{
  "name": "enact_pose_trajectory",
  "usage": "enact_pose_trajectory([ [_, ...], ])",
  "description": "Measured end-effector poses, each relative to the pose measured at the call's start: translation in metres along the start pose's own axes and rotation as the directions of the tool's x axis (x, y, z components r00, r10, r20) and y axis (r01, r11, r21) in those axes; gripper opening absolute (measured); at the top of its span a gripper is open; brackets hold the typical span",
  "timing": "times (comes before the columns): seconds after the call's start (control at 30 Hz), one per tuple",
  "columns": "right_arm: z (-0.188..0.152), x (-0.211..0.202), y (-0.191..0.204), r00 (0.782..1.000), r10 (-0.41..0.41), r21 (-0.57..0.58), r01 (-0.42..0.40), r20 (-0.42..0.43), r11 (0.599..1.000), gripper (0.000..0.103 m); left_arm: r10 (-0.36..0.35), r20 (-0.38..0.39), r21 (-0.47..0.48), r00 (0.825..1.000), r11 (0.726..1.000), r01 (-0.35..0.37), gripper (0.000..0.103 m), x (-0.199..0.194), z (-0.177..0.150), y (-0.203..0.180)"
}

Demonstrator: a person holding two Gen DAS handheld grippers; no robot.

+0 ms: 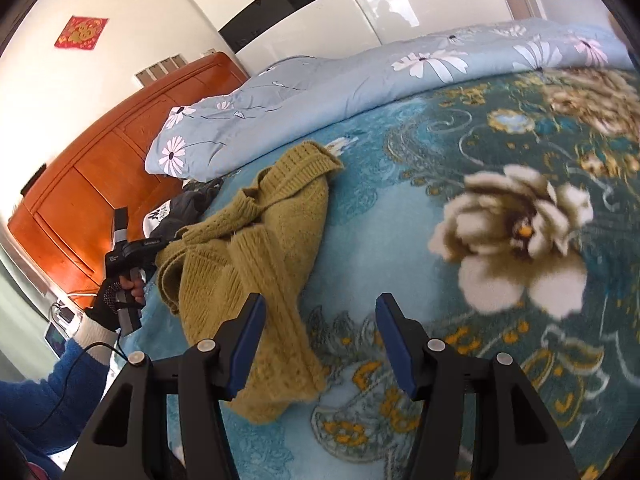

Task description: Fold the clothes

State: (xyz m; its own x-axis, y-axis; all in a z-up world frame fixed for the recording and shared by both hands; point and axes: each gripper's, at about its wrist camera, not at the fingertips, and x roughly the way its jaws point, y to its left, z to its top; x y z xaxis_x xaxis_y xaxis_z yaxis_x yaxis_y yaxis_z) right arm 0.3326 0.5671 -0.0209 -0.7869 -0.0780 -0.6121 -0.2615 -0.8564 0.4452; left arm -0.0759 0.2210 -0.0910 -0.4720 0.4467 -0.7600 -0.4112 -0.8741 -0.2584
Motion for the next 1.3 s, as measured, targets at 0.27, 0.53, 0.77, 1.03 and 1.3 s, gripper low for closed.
enact_pose_trajectory([
  [0.27,0.066,0.065,-0.002,0.994,0.065,0.058,-0.060,-0.091,0.997,0.059,-0.025,0.035,0.122,0.999,0.992,0.020,0.015,-0.021,-0.003,-0.020],
  [0.53,0.090,0.143,0.081,0.916,0.289,0.189,-0.242,-0.280,0.952,0.059,-0.037,0.034,0.134,0.999,0.991,0.033,0.015,-0.025,-0.008,-0.020],
  [0.77,0.074,0.199,0.092,0.924,0.242,0.409,-0.107,-0.295,0.906,0.059,-0.073,0.062,0.128,0.995,0.990,0.065,0.022,-0.041,-0.015,-0.015],
  [1.03,0.065,0.225,0.090,0.935,0.251,0.546,-0.079,-0.249,0.834,0.048,-0.123,0.084,0.065,0.989,0.991,0.118,0.036,-0.066,-0.024,-0.003],
  [1.3,0.090,0.174,0.084,0.959,0.211,0.422,-0.115,-0.187,0.899,0.011,-0.188,0.081,0.045,0.979,0.982,0.185,0.043,-0.096,-0.034,0.004],
])
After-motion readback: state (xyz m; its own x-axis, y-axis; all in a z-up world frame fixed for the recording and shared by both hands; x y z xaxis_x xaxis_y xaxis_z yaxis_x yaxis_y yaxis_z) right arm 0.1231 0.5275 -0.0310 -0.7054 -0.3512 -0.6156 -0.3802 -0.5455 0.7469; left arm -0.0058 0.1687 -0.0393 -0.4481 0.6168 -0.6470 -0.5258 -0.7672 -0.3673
